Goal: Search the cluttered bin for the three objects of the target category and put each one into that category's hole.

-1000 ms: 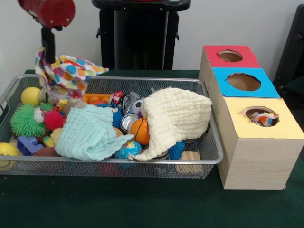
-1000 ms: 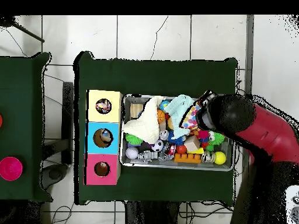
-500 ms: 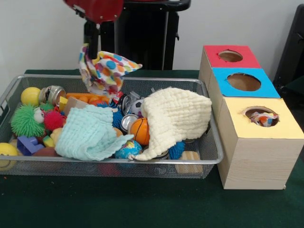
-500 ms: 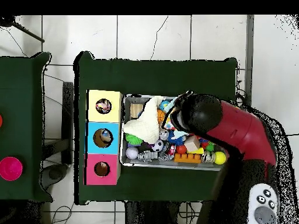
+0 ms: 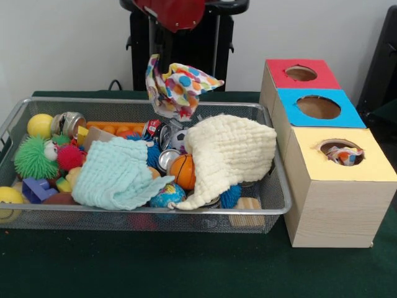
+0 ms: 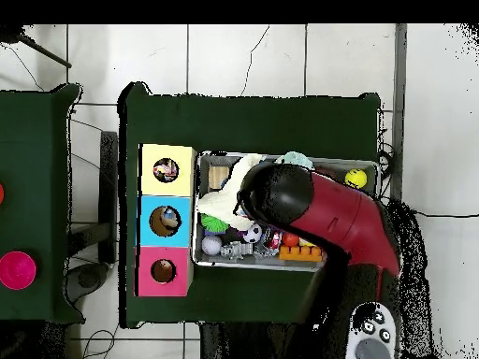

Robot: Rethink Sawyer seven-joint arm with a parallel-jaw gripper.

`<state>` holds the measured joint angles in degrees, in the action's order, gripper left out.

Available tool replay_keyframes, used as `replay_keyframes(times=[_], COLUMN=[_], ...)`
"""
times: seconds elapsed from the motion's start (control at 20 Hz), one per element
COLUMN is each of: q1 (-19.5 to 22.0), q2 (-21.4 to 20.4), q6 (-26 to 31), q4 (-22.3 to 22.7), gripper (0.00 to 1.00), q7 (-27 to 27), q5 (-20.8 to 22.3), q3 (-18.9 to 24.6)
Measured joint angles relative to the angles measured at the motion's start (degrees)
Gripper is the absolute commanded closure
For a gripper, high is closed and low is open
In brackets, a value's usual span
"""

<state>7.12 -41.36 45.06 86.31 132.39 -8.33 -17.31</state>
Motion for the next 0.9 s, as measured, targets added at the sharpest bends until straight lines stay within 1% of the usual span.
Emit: replay_keyframes(times=[0.5, 0.7, 0.9], q1=[-3.42, -4.35, -6.32], q2=[0.70, 1.35, 2.46], q6=[-1.36, -1.51, -1.51], q4=[3.62, 4.50, 4.68], gripper=[1.00, 1.00, 1.00], q7=[4.84, 5.69, 6.95], q5=[-3.83, -5.02, -6.42], q3=[-1.95, -2.44, -3.68])
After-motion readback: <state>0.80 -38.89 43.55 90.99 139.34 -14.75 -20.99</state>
